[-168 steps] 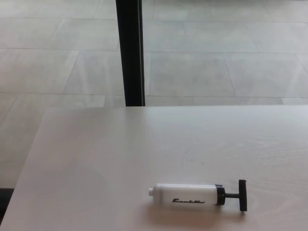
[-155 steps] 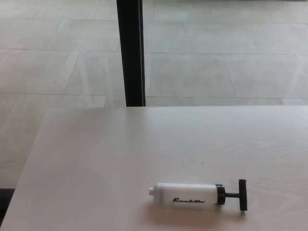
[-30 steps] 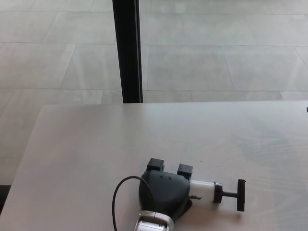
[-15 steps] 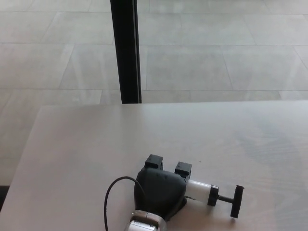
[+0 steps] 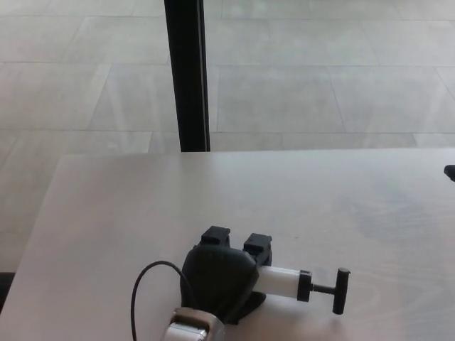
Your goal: The robot uses its left hand to lift the air pump kept on the middle of the desk and use the right hand to pull out the handle
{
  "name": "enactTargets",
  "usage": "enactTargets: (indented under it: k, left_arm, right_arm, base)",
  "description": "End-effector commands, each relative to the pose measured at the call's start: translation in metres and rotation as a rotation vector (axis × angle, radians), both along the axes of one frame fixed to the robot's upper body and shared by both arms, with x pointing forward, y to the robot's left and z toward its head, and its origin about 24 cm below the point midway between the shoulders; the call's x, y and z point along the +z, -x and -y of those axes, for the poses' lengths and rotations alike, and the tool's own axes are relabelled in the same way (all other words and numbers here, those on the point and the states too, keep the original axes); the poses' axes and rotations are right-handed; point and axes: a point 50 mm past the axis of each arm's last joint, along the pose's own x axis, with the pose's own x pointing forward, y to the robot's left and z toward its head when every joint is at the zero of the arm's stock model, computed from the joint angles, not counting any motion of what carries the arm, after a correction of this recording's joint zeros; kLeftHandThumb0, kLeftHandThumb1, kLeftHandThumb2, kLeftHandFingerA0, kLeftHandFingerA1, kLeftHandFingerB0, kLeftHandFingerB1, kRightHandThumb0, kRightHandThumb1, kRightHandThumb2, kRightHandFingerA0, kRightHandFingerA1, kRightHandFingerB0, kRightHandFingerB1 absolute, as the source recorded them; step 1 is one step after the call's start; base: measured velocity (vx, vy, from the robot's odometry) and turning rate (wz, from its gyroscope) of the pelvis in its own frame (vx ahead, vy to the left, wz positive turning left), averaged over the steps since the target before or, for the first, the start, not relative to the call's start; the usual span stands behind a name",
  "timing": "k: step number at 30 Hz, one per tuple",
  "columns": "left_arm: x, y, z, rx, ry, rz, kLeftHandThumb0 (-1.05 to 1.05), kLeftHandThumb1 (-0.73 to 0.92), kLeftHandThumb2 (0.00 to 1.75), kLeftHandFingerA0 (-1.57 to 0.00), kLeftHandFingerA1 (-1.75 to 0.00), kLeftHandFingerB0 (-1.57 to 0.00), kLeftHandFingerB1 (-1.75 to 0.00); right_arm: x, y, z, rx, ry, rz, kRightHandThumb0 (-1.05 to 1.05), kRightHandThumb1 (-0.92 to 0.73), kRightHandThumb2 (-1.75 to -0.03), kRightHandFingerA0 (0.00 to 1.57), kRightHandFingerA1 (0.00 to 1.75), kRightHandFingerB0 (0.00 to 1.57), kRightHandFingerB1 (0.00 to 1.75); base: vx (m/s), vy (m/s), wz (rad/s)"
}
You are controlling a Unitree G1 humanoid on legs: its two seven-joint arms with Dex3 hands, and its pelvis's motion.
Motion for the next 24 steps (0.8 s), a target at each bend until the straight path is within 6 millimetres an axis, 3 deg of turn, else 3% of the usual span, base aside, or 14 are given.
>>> enactTargets:
  k: [1,4,5,7,9,10,11,14,15,18,19,20,22,24]
  left_arm:
    - [0.013,-0.015,-0.013,0.019,0.033,0.003,-0.08,0.61,1.01,-0.76,-1.72,-0.70,-1.43]
    - [0.028,-0.027,-0.013,0.058,0.042,0.013,-0.06,0.58,1.07,-0.83,-1.75,-0.69,-1.45]
    - [0.032,-0.030,-0.014,0.080,0.057,0.004,-0.06,0.62,1.01,-0.81,-1.75,-0.67,-1.47]
    - [0.036,-0.034,-0.014,0.094,0.037,0.008,-0.01,0.71,0.86,-0.86,-1.74,-0.70,-1.30]
    - [0.048,-0.044,-0.015,0.131,0.010,-0.019,-0.10,0.71,0.81,-0.82,-1.72,-0.80,-0.87]
    - [0.050,-0.046,-0.015,0.138,0.000,-0.034,-0.10,0.71,0.81,-0.82,-1.72,-0.80,-0.87]
    - [0.051,-0.046,-0.016,0.136,0.006,-0.023,-0.10,0.68,0.83,-0.86,-1.71,-0.83,-0.96]
    - [0.057,-0.048,-0.016,0.137,0.038,0.019,-0.12,0.67,0.81,-0.88,-1.68,-0.83,-1.06]
    - [0.058,-0.049,-0.016,0.142,0.054,0.029,-0.12,0.66,0.82,-0.88,-1.71,-0.80,-1.22]
    - [0.061,-0.050,-0.014,0.132,0.042,0.061,-0.13,0.65,0.81,-0.88,-1.68,-0.83,-1.11]
    - [0.061,-0.051,-0.014,0.135,0.033,0.067,-0.15,0.62,0.87,-0.93,-1.70,-0.83,-1.20]
    - [0.061,-0.051,-0.013,0.135,0.032,0.067,-0.15,0.62,0.87,-0.93,-1.70,-0.83,-1.20]
    - [0.061,-0.052,-0.014,0.145,0.036,0.051,-0.19,0.67,0.83,-0.89,-1.71,-0.79,-1.33]
    - [0.060,-0.051,-0.013,0.148,0.025,0.052,-0.19,0.66,0.84,-0.89,-1.58,-0.83,-1.05]
  right_arm:
    - [-0.005,-0.005,-0.017,0.044,-0.030,-0.072,-0.64,-0.58,-0.94,0.51,0.72,0.34,0.52]
    - [0.001,-0.009,-0.033,0.066,0.035,-0.078,-0.67,-0.58,-0.95,0.52,0.72,0.33,0.52]
    - [0.002,-0.011,-0.038,0.077,0.029,-0.081,-0.67,-0.73,-0.62,0.53,0.67,0.39,0.40]
    - [0.003,-0.012,-0.043,0.082,0.036,-0.086,-0.67,-0.73,-0.62,0.56,0.66,0.40,0.40]
    - [0.003,-0.013,-0.056,0.127,0.078,-0.124,-0.75,-0.62,-0.96,0.46,0.64,0.28,0.48]
    - [0.003,-0.013,-0.059,0.135,0.089,-0.134,-0.75,-0.62,-0.96,0.46,0.64,0.28,0.48]
    - [0.002,-0.014,-0.061,0.141,0.095,-0.140,-0.76,-0.75,-0.63,0.51,0.58,0.35,0.36]
    - [-0.001,-0.016,-0.070,0.154,0.108,-0.186,-0.73,-0.59,-0.97,0.46,0.63,0.28,0.48]
    - [-0.003,-0.017,-0.072,0.150,0.111,-0.196,-0.71,-0.74,-0.62,0.49,0.54,0.37,0.36]
    - [-0.007,-0.022,-0.081,0.141,0.119,-0.230,-0.66,-0.71,-0.61,0.48,0.56,0.40,0.37]
    - [-0.007,-0.022,-0.083,0.142,0.114,-0.233,-0.68,-0.57,-0.94,0.42,0.62,0.34,0.50]
    - [-0.007,-0.022,-0.083,0.141,0.114,-0.234,-0.68,-0.57,-0.94,0.42,0.62,0.34,0.50]
    - [-0.007,-0.026,-0.086,0.144,0.125,-0.236,-0.67,-0.72,-0.62,0.45,0.52,0.41,0.37]
    - [-0.008,-0.027,-0.088,0.145,0.127,-0.241,-0.63,-0.72,-0.62,0.45,0.53,0.39,0.38]
  base:
    - [0.00,0.000,0.00]
    - [0.00,0.000,0.00]
    - [0.00,0.000,0.00]
    - [0.00,0.000,0.00]
    - [0.00,0.000,0.00]
    - [0.00,0.000,0.00]
    - [0.00,0.000,0.00]
    - [0.00,0.000,0.00]
    - [0.00,0.000,0.00]
    - [0.00,0.000,0.00]
    - [0.00,0.000,0.00]
    - [0.00,0.000,0.00]
    - [0.00,0.000,0.00]
    - [0.00,0.000,0.00]
